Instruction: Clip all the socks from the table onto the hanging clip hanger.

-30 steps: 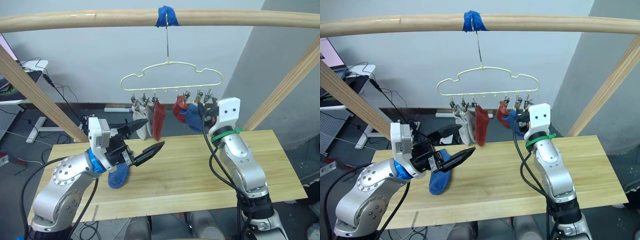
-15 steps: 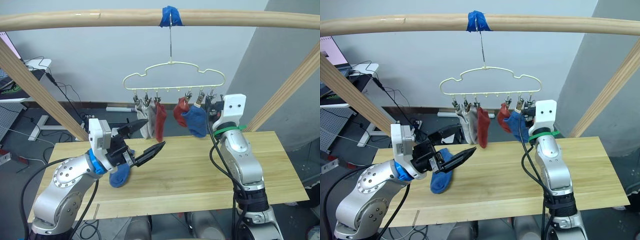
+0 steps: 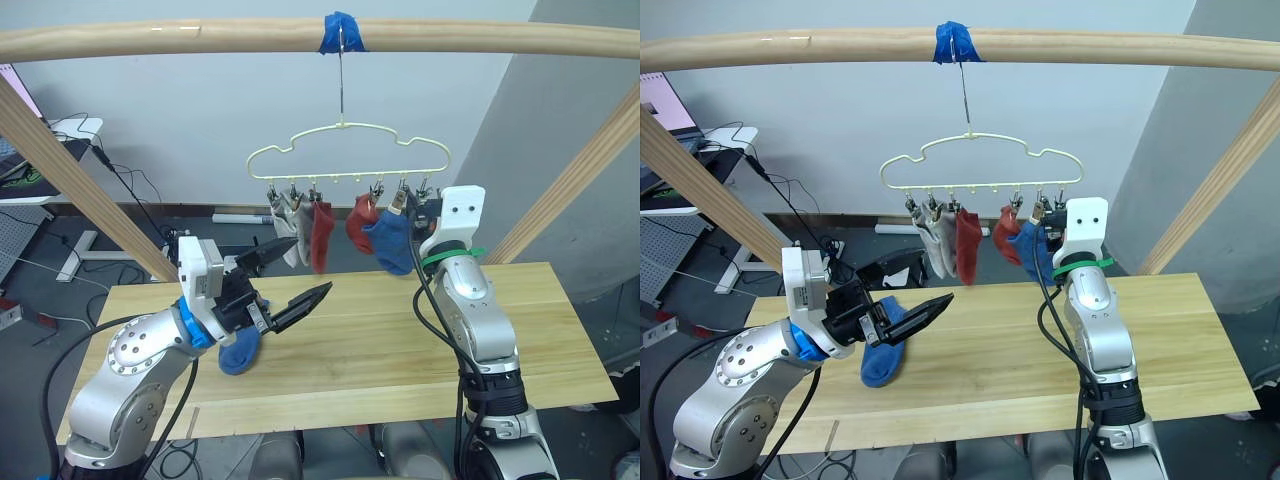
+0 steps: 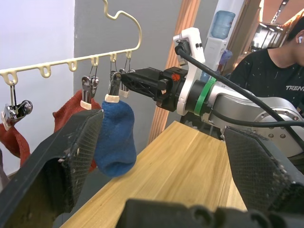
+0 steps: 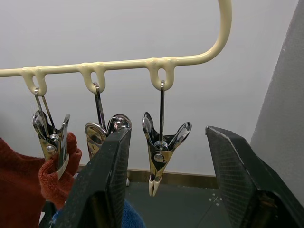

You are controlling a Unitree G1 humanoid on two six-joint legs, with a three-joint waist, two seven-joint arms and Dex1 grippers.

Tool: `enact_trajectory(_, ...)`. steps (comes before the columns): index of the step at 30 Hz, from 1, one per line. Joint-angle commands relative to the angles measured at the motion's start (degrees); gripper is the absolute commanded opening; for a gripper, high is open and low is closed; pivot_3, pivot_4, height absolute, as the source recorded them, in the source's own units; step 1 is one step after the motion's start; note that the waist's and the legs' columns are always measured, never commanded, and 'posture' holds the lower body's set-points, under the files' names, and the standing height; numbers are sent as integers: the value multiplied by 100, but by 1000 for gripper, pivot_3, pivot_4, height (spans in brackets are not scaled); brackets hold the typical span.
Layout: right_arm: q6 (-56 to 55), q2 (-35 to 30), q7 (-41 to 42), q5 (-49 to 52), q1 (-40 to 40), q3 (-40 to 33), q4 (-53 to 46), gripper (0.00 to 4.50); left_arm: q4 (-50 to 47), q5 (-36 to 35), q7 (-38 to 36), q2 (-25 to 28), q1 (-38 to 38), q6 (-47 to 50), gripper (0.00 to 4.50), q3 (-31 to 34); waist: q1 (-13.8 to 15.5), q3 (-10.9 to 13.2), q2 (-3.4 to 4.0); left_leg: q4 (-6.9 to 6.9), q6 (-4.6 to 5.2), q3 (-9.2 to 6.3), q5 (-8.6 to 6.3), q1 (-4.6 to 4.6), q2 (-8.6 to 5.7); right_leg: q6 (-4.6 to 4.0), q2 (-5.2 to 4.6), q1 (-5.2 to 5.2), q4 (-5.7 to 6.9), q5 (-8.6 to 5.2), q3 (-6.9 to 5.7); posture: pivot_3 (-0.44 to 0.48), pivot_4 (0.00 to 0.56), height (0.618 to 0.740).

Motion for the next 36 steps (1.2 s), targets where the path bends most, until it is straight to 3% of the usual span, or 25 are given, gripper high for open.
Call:
enact_trajectory(1,-230,46,-42,-67,-188,-60,-37,2612,-158,-3,-23,-68,-44,-180,4500,17,0,0,0,0,0,0,0,0,0,-1,0,0,0,1,0,-69,182,740)
enact_trajectory(4,-297,99,-48,-72,-264,-52,54,2612,-152,54,-87,-81,-28,-272,4500,13,0,0,0,2,0,0,0,1,0,-15,0,0,3,9,0,-69,181,740)
enact_trajectory(6,-358,128,-54,-79,-315,-57,121,2223,-150,73,-116,-84,14,-301,4500,5,-1,0,0,3,0,0,0,2,0,-15,0,0,5,9,0,-67,180,740)
enact_trajectory(8,-401,155,-70,-85,-365,-76,189,1753,-140,92,-145,-92,42,-331,4500,3,2,0,0,4,0,-1,0,2,0,-17,0,0,6,10,-1,-67,180,740)
enact_trajectory(12,-469,181,-63,-84,-411,-93,258,333,-136,111,-153,-108,35,-347,4500,-10,3,0,0,7,0,0,0,2,0,-19,0,1,6,12,-1,-65,179,740)
enact_trajectory(14,-495,174,-49,-90,-413,-93,273,15,-139,117,-142,-112,33,-348,4500,-23,4,0,0,7,0,0,0,2,0,-19,0,1,8,12,-1,-65,179,740)
enact_trajectory(19,-480,109,28,-57,-383,-129,252,15,-153,143,-112,-122,29,-352,4500,-75,7,-1,0,12,0,-1,0,4,0,-19,0,1,17,12,0,-70,177,740)
enact_trajectory(25,-150,-741,845,378,-368,-577,89,15,-160,246,-9,-238,33,-385,4500,-243,28,-2,-2,18,0,-1,1,7,-2,-16,0,2,31,9,0,-86,171,740)
enact_trajectory(30,-151,-835,1011,568,-372,-600,111,15,-168,322,36,-301,15,-385,4500,-306,50,-3,-4,21,0,0,1,17,-3,-3,1,6,42,0,2,-86,172,740)
enact_trajectory(33,-125,-779,1084,663,-366,-591,74,562,-184,330,48,-302,17,-372,4500,-311,50,-3,-4,21,1,-1,1,20,-3,-2,2,5,51,-2,2,-86,174,740)
enact_trajectory(36,-103,-770,1129,683,-360,-559,50,1557,-184,336,52,-305,10,-368,4500,-314,50,-3,-3,23,0,1,2,20,-3,-2,2,5,51,-2,4,-86,174,740)
